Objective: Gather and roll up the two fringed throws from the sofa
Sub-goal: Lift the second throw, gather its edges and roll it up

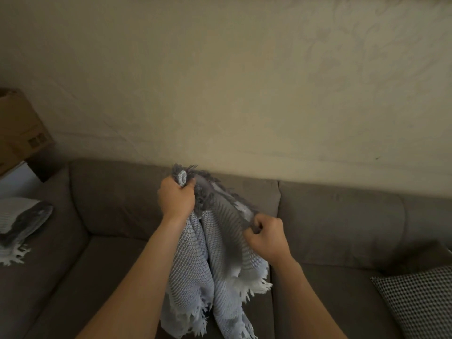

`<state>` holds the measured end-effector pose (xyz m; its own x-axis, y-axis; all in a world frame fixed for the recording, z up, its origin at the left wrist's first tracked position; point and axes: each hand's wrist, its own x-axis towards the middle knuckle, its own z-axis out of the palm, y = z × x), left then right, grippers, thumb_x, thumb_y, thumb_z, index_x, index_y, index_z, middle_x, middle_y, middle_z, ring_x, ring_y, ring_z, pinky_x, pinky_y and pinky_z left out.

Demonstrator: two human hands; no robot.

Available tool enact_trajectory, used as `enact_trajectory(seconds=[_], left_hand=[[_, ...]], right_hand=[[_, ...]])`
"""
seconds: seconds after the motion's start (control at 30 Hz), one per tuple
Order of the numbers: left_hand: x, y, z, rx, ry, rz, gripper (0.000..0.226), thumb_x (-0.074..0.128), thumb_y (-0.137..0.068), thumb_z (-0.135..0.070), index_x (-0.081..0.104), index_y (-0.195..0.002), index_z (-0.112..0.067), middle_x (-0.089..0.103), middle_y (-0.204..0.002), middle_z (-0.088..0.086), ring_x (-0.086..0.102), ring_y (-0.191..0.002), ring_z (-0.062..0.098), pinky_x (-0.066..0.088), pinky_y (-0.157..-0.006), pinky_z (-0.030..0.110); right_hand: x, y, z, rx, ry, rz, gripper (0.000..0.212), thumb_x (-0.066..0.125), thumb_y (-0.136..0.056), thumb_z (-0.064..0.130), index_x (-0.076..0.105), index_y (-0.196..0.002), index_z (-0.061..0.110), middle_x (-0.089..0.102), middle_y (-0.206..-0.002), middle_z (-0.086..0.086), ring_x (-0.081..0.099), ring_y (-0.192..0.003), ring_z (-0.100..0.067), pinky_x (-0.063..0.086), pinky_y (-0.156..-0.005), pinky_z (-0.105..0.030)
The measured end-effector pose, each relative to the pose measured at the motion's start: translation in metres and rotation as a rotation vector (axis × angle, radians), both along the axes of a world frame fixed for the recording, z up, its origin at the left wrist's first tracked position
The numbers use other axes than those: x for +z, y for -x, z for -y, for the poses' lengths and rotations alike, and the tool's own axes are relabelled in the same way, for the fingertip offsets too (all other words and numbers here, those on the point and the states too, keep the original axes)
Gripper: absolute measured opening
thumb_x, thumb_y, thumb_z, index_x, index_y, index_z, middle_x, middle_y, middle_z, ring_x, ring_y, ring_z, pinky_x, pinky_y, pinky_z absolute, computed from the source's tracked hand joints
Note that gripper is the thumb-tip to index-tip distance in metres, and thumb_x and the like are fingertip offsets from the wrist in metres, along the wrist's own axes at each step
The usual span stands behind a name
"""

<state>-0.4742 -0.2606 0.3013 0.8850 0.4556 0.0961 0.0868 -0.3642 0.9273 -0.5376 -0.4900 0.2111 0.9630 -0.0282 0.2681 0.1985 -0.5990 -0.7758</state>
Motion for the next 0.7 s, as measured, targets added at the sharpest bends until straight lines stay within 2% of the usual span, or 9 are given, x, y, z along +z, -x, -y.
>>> enact_trajectory(seconds=[0.1, 0.17, 0.23, 0.33, 0.43, 0.47, 0.53, 0.63, 0.7], left_hand=[[-0.001, 0.003, 0.003, 0.046, -0.009, -0.018, 0.032, 0.076, -0.098, -0.03, 0.068, -0.087, -0.001, 0.066, -0.075, 0.006, 0.062, -0.066, 0.019, 0.059, -0.077, 0.046], [-0.001, 0.004, 0.004, 0.079, -0.003, -0.04, 0.033, 0.077, -0.098, -0.031, 0.066, -0.085, -0.003, 0.066, -0.078, 0.008, 0.065, -0.074, 0.03, 0.058, -0.079, 0.048], [-0.001, 0.004, 0.003, 0.096, 0.007, -0.048, 0.032, 0.077, -0.097, -0.033, 0.066, -0.087, -0.004, 0.069, -0.085, 0.011, 0.069, -0.087, 0.037, 0.058, -0.082, 0.05], [0.0, 0.004, 0.001, 0.1, 0.004, -0.051, 0.032, 0.078, -0.097, -0.033, 0.068, -0.09, -0.003, 0.072, -0.089, 0.012, 0.07, -0.093, 0.038, 0.059, -0.084, 0.052], [-0.001, 0.004, -0.001, 0.104, -0.004, -0.051, 0.032, 0.077, -0.097, -0.031, 0.067, -0.088, -0.002, 0.071, -0.087, 0.013, 0.069, -0.089, 0.038, 0.054, -0.077, 0.046], [-0.001, 0.003, -0.002, 0.111, -0.004, -0.051, 0.032, 0.077, -0.098, -0.031, 0.067, -0.088, -0.002, 0.071, -0.086, 0.014, 0.069, -0.088, 0.039, 0.052, -0.074, 0.044], [-0.003, 0.003, -0.004, 0.124, -0.009, -0.058, 0.033, 0.076, -0.098, -0.031, 0.068, -0.092, 0.0, 0.071, -0.089, 0.016, 0.068, -0.088, 0.039, 0.051, -0.074, 0.045], [-0.005, 0.003, -0.002, 0.114, -0.03, -0.07, 0.03, 0.076, -0.099, -0.029, 0.067, -0.091, -0.002, 0.07, -0.09, 0.011, 0.063, -0.084, 0.032, 0.048, -0.075, 0.042], [-0.007, 0.003, 0.0, 0.099, -0.037, -0.075, 0.026, 0.075, -0.099, -0.027, 0.068, -0.093, -0.003, 0.069, -0.09, 0.01, 0.061, -0.083, 0.031, 0.045, -0.074, 0.039]], right_hand=[[0.0, 0.0, 0.001, 0.039, -0.006, 0.008, 0.036, 0.065, -0.081, -0.001, 0.034, -0.077, 0.017, 0.034, -0.062, 0.004, 0.027, -0.053, -0.015, 0.021, -0.052, -0.028], [0.001, 0.0, 0.003, 0.097, 0.044, 0.031, 0.03, 0.062, -0.089, 0.004, 0.038, -0.098, 0.02, 0.047, -0.074, 0.0, 0.044, -0.056, -0.018, 0.034, -0.052, -0.038], [-0.001, -0.001, 0.005, 0.119, 0.049, -0.016, 0.039, 0.055, -0.095, 0.007, 0.034, -0.123, 0.024, 0.06, -0.085, -0.006, 0.06, -0.066, -0.025, 0.046, -0.059, -0.052], [-0.006, -0.002, 0.006, 0.091, 0.113, -0.103, 0.05, 0.048, -0.1, 0.007, 0.027, -0.141, 0.027, 0.067, -0.086, -0.011, 0.062, -0.072, -0.029, 0.049, -0.063, -0.057], [-0.007, -0.004, 0.005, 0.121, 0.181, -0.122, 0.023, 0.05, -0.105, 0.012, 0.049, -0.125, 0.023, 0.073, -0.101, -0.007, 0.065, -0.086, -0.028, 0.05, -0.071, -0.047], [-0.007, -0.003, 0.006, 0.118, 0.182, -0.115, 0.018, 0.052, -0.106, 0.012, 0.055, -0.109, 0.029, 0.072, -0.09, 0.0, 0.064, -0.077, -0.019, 0.047, -0.067, -0.043], [-0.008, -0.003, 0.009, 0.06, 0.156, -0.038, 0.031, 0.057, -0.104, 0.008, 0.059, -0.089, 0.034, 0.059, -0.071, 0.015, 0.056, -0.061, -0.004, 0.04, -0.058, -0.032], [-0.005, 0.001, 0.01, -0.085, 0.135, 0.043, 0.019, 0.056, -0.099, -0.002, 0.067, -0.098, 0.014, 0.059, -0.08, 0.011, 0.054, -0.065, 0.005, 0.038, -0.058, -0.013], [-0.003, 0.002, 0.009, -0.178, 0.142, 0.021, 0.019, 0.052, -0.099, -0.002, 0.058, -0.097, 0.016, 0.059, -0.085, 0.003, 0.054, -0.068, -0.004, 0.038, -0.057, -0.021]])
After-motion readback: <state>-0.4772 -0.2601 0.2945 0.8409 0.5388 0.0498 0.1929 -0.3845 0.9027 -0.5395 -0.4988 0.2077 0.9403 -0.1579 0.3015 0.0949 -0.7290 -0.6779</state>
